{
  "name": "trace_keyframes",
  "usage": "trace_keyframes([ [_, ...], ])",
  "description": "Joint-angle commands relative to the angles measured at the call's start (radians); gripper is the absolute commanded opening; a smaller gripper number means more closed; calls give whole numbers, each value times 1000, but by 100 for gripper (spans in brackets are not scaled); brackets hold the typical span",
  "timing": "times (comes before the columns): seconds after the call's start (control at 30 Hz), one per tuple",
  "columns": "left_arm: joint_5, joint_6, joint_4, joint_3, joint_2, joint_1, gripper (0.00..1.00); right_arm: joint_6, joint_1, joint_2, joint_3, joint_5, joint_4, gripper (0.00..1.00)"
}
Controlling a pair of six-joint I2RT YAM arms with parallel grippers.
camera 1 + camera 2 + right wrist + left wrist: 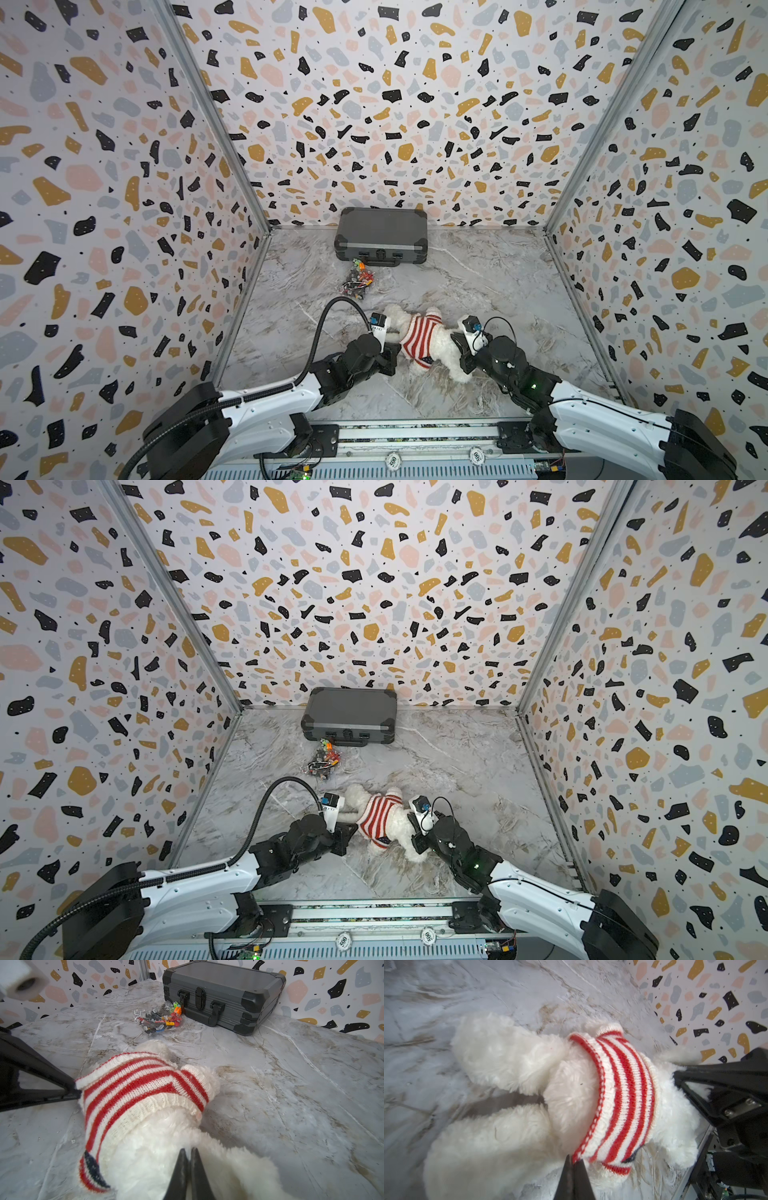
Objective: Dress the teddy bear
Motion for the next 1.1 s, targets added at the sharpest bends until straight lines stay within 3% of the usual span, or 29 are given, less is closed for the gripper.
trace_keyframes([
  [0.0, -68, -21, -17, -30, -47, 25, 0, 8, -7, -24, 41, 21, -17, 0],
  [0.4, -68, -23, -42, -42, -61, 38, 0, 3, -8, -43, 29, 9, -18, 0],
  [0.63, 80, 25, 65, -26, 0, 31, 0, -39, 0, -54, 19, -61, 35, 0],
  [0.83, 78, 25, 39, -16, -19, 31, 0, -121, 62, -93, 24, -47, 61, 0],
  [0.97, 83, 38, -16, 10, -87, 30, 22, -176, 92, -116, 30, -39, 62, 0],
  [1.07, 81, 49, -87, 34, -155, 31, 28, -204, 93, -127, 35, -24, 59, 0],
])
